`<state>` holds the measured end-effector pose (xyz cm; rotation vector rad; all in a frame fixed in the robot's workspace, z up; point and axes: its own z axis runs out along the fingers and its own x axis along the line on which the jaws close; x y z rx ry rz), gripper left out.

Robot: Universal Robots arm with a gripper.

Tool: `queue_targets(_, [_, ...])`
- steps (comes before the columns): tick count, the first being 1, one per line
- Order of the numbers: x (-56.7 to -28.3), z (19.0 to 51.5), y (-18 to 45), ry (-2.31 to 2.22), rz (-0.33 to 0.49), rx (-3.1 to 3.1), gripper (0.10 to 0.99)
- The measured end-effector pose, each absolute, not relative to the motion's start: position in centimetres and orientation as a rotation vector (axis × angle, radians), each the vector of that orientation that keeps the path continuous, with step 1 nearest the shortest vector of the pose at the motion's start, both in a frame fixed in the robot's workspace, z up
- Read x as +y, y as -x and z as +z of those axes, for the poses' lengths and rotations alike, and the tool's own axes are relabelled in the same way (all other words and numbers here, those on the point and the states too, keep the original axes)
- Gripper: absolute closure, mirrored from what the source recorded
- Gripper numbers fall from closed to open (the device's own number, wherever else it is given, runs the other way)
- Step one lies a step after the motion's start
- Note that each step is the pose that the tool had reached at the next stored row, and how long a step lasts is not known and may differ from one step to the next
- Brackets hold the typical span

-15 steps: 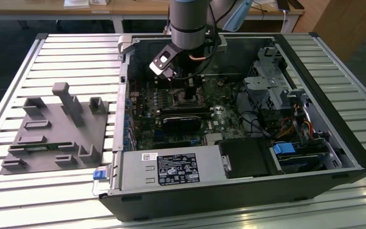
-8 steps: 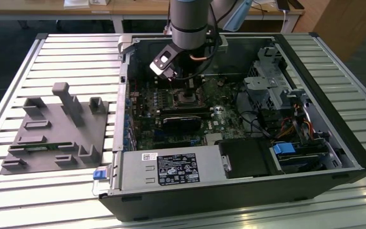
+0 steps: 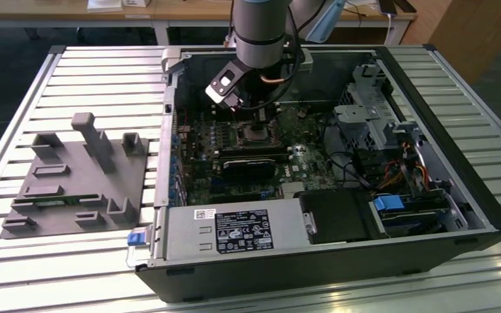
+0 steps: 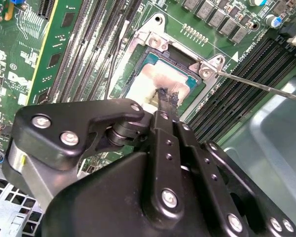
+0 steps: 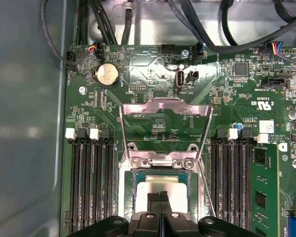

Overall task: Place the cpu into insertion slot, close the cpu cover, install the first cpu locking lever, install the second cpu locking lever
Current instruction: 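Place the cpu into insertion slot, then close the cpu cover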

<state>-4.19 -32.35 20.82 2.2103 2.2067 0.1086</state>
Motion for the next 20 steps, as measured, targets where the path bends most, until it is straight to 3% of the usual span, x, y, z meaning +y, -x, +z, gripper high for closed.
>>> queue_targets(20, [-32.35, 21.46, 4.18, -2.211, 0.108, 2.207, 0.980])
